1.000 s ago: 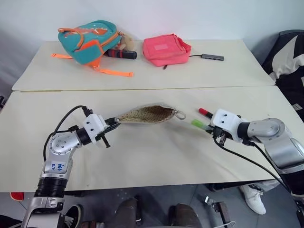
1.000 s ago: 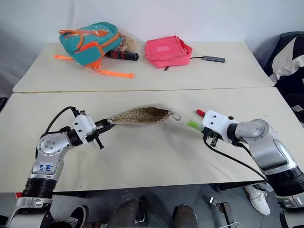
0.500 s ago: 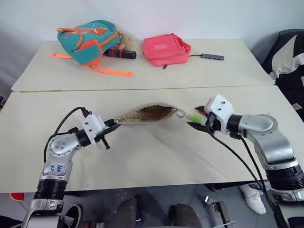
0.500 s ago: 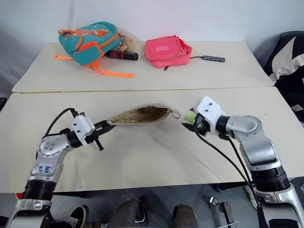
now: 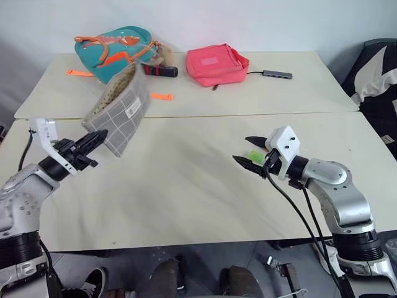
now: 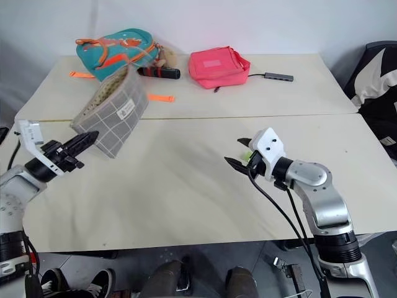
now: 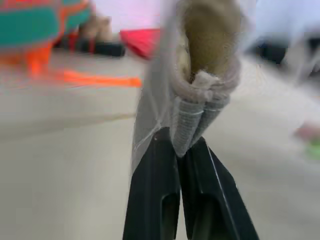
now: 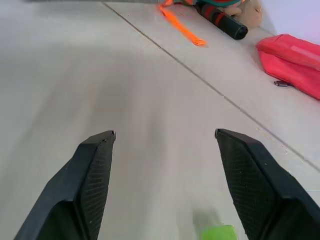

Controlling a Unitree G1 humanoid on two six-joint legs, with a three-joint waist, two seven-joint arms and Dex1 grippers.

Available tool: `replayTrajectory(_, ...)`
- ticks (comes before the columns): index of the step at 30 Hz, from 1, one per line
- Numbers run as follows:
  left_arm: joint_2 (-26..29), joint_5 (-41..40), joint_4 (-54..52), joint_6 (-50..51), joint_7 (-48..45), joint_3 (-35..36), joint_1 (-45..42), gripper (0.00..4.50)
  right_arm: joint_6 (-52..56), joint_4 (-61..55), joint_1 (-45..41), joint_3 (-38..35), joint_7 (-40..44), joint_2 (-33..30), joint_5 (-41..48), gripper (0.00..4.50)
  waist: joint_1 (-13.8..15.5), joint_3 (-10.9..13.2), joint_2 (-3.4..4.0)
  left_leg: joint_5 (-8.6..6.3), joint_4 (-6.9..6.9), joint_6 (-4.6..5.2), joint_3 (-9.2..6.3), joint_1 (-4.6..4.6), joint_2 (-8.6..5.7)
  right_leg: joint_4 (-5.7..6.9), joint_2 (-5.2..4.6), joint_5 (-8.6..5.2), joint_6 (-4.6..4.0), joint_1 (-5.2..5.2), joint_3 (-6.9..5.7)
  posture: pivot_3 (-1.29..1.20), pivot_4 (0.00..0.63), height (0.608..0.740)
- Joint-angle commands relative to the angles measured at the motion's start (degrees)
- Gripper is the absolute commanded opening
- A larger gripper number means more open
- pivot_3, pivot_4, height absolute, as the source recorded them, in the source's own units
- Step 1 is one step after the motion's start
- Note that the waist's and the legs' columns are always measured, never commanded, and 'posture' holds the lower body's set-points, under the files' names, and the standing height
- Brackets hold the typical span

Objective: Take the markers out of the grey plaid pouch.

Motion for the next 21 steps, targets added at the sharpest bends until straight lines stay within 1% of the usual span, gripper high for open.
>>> replayTrajectory(1,-0.87,-12.14,-1.75,12.04,5.82,6.26,1.23,0.0,-1.62,-1.57,-1.07,0.11,-0.51,0.55,0.47,3.33,-0.01,0.01,-0.01,0.0,0.0,-0.01,-0.02,0.0,0.0,0.01,0.0,0.0,0.0,0.01,0.0,0.0,0.15,0.74)
replayTrajectory(3,-2.11,-15.23,1.39,14.34,11.24,10.11,0.56,0.0,-1.86,-1.13,-1.47,0.27,-0.48,0.63,0.33,3.33,-0.05,0.04,-0.06,0.03,0.01,-0.04,-0.04,0.0,0.01,-0.02,0.0,0.0,0.0,-0.01,0.03,0.0,0.15,0.74)
replayTrajectory(4,-2.54,-18.34,2.96,16.09,13.2,12.17,0.44,0.0,-2.26,-0.86,-1.55,0.49,-0.35,0.48,0.08,3.33,-0.05,0.04,-0.07,0.03,0.02,-0.05,-0.05,0.01,0.0,-0.05,0.0,0.0,0.0,-0.01,0.04,0.0,0.15,0.74)
replayTrajectory(6,-2.98,-21.52,3.53,17.7,15.11,14.29,0.72,0.0,-2.79,-0.46,-1.66,0.79,-0.22,0.22,-0.21,3.33,-0.09,0.04,-0.08,0.04,0.02,-0.06,-0.05,0.02,0.0,-0.06,0.0,0.0,0.0,0.0,0.05,0.0,0.15,0.74)
replayTrajectory(7,-2.82,-20.36,2.55,16.5,14.4,14.36,1.82,0.0,-2.85,-0.27,-1.77,0.82,-0.23,0.18,-0.19,3.33,-0.17,0.05,-0.1,0.03,0.02,-0.06,-0.05,0.02,0.0,-0.04,0.0,0.0,0.0,0.0,0.06,0.0,0.15,0.74)
replayTrajectory(9,-2.66,-18.94,4.17,15.42,16.15,16.13,3.68,0.0,-2.92,-0.09,-1.82,0.92,-0.24,0.07,-0.28,3.33,-0.22,0.06,-0.12,0.03,0.0,-0.06,-0.05,0.02,0.0,-0.04,0.0,0.0,0.0,0.0,0.05,0.0,0.15,0.74)
replayTrajectory(11,-1.88,-16.2,4.38,13.77,14.71,15.77,6.51,0.0,-3.22,0.03,-1.6,1.19,-0.16,-0.15,-0.74,3.33,-0.37,0.06,-0.13,0.03,-0.01,-0.07,-0.04,0.02,-0.02,-0.05,0.03,0.0,-0.01,0.0,0.06,0.0,0.15,0.74)
replayTrajectory(14,-2.14,-14.46,4.91,12.53,16.12,15.54,8.0,0.0,-3.47,0.33,-1.54,1.24,-0.07,-0.28,-1.02,3.33,-0.49,0.07,-0.15,0.02,-0.03,-0.08,-0.02,0.02,-0.02,-0.07,0.05,0.0,-0.01,-0.01,0.07,0.0,0.15,0.74)
replayTrajectory(15,-2.15,-13.84,5.12,11.6,15.39,15.49,8.37,0.55,-3.65,0.42,-1.58,1.26,0.07,-0.37,-1.17,3.37,-0.41,0.07,-0.15,0.02,-0.03,-0.09,-0.03,0.02,-0.01,-0.13,0.05,-0.01,-0.02,-0.02,0.07,0.0,0.15,0.74)
replayTrajectory(17,-1.76,-12.59,5.94,10.32,14.64,15.71,8.89,1.07,-3.72,0.64,-1.64,1.11,0.23,-0.44,-1.19,3.37,-0.37,0.07,-0.15,-0.03,-0.03,-0.18,-0.02,0.02,-0.02,-0.17,0.0,-0.01,-0.02,-0.02,0.09,0.0,0.15,0.74)
replayTrajectory(18,-1.3,-11.72,5.4,9.23,13.32,15.42,9.33,1.43,-3.73,0.75,-1.61,1.03,0.46,-0.6,-1.17,3.37,-0.41,0.07,-0.15,-0.14,-0.03,-0.37,-0.01,0.02,-0.02,-0.18,0.0,-0.01,-0.02,-0.03,0.11,0.0,0.15,0.74)
replayTrajectory(21,-0.26,-9.96,3.86,7.15,10.67,14.8,10.39,2.36,-3.91,1.17,-1.55,0.71,0.9,-0.91,-1.09,3.37,-0.51,0.07,-0.16,-0.17,-0.06,-0.43,0.0,0.02,-0.02,-0.18,0.0,-0.01,-0.02,-0.06,0.12,0.0,0.15,0.74)
